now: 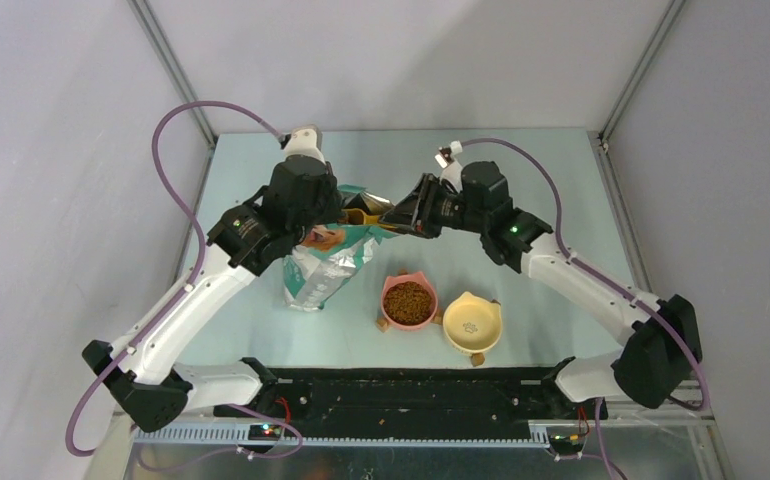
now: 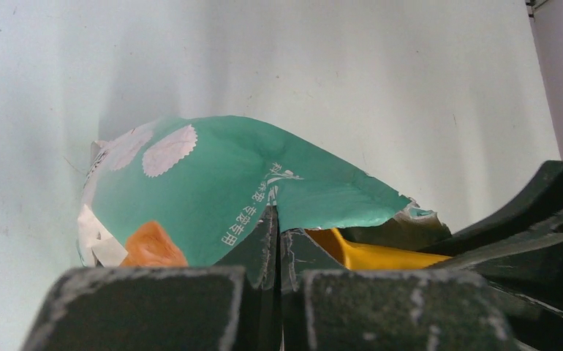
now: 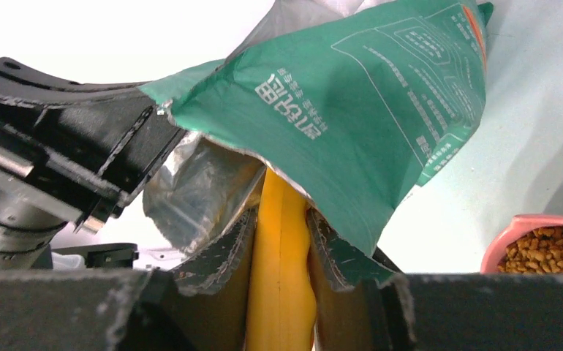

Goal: Serve the pet food

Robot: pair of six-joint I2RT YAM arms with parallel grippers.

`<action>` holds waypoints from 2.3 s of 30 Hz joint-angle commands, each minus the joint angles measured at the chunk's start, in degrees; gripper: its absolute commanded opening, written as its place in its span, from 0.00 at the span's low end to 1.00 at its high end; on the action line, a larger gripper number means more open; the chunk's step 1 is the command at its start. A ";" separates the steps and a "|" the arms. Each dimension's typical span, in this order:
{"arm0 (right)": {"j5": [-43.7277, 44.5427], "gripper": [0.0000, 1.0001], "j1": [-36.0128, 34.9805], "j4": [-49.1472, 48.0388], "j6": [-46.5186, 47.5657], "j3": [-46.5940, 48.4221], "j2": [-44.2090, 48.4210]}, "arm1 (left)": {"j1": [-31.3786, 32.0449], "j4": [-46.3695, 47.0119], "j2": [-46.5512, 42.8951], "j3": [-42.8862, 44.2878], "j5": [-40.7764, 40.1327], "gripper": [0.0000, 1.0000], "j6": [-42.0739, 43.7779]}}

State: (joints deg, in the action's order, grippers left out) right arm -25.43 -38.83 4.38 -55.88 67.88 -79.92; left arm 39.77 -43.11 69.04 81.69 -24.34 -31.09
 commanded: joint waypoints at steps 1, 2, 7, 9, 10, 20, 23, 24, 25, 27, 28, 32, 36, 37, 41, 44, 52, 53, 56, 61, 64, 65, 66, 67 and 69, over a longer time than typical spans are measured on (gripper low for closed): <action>-2.21 0.00 1.34 -6.83 -3.94 -4.04 5.77 | -1.15 -1.68 -1.16 -0.19 -4.70 0.00 0.49; -2.01 0.00 1.58 -6.97 -4.05 -4.54 6.37 | -1.13 -1.69 -1.13 -0.20 -4.67 0.00 0.50; 0.64 0.00 2.92 -7.97 -4.77 -8.87 11.81 | -1.15 -1.56 -1.24 -0.25 -4.54 0.00 0.48; 1.37 0.00 3.42 -10.24 -6.38 -11.79 13.93 | -1.16 -1.57 -1.29 -0.37 -4.46 0.00 0.45; 1.54 0.00 3.64 -10.91 -7.48 -12.76 14.53 | -1.13 -1.55 -1.32 -0.38 -4.48 0.00 0.38; 3.73 0.00 5.30 -13.02 -11.02 -17.86 19.08 | -1.11 -1.56 -0.99 -0.70 -4.05 0.00 0.40; 5.79 0.00 5.66 -11.58 -10.49 -17.87 20.55 | -1.15 -1.56 -0.98 -0.70 -4.02 0.00 0.39; 6.88 0.00 5.90 -10.71 -10.58 -17.93 21.33 | -1.17 -1.61 -0.87 -0.73 -3.98 0.00 0.45; 7.36 0.00 6.02 -10.53 -10.64 -17.99 21.67 | -1.11 -1.55 -0.90 -0.74 -3.97 0.00 0.53; 8.36 0.00 6.50 -10.35 -10.97 -18.23 22.81 | -1.11 -1.63 -0.89 -0.67 -4.01 0.00 0.56; 8.79 0.00 6.67 -10.49 -11.08 -18.31 23.07 | -1.15 -1.62 -0.91 -0.66 -4.04 0.00 0.58; 9.99 0.00 7.03 -10.76 -11.56 -18.72 24.55 | -1.11 -1.68 -0.96 -0.65 -3.97 0.00 0.59; 9.47 0.00 7.32 -10.51 -12.05 -18.75 24.86 | -1.14 -1.54 -0.96 -0.69 -3.92 0.00 0.54; 9.29 0.00 7.31 -10.26 -12.10 -18.75 24.67 | -1.16 -1.56 -1.06 -0.71 -3.93 0.00 0.52; 9.09 0.00 7.55 -10.93 -13.10 -19.49 24.69 | -1.12 -1.56 -1.18 -0.81 -3.68 0.00 0.58; 8.54 0.00 8.50 -11.63 -14.67 -20.50 25.79 | -1.10 -1.42 -1.20 -0.98 -3.39 0.00 0.63; 8.12 0.00 10.37 -10.00 -17.73 -22.87 30.56 | -1.17 -1.43 -0.91 -1.01 -3.09 0.00 0.76; 8.47 0.00 10.71 -9.48 -17.70 -22.94 31.48 | -1.11 -1.44 -0.91 -0.96 -3.09 0.00 0.77; 9.51 0.00 11.34 -7.13 -17.54 -22.96 32.77 | -1.10 -1.33 -0.85 -1.07 -3.04 0.00 0.71; 8.48 0.00 11.88 -6.14 -18.42 -23.47 32.62 | -1.11 -1.34 -0.75 -1.05 -2.66 0.00 0.75; 6.62 0.00 12.32 -8.34 -20.43 -24.64 31.57 | -1.15 -1.23 -0.78 -1.13 -2.57 0.00 0.77; 5.68 0.00 12.43 -9.79 -20.73 -25.16 30.99 | -1.12 -1.15 -0.86 -1.15 -2.52 0.00 0.83; 5.18 0.00 12.49 -10.60 -21.28 -25.67 30.55 | -1.10 -1.12 -0.89 -1.18 -2.49 0.00 0.83; 4.50 0.00 12.47 -11.96 -21.64 -25.94 30.32 | -1.10 -1.17 -0.87 -1.22 -2.41 0.00 0.84; 3.73 0.00 12.51 -14.63 -22.44 -27.04 30.01 | -1.17 -1.08 -0.80 -1.30 -2.25 0.00 0.84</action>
State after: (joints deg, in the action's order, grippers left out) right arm -20.82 -26.87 -6.09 -76.51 42.98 -48.58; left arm 39.44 -43.05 69.21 80.88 -24.25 -31.40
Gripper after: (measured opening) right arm 0.313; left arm 0.005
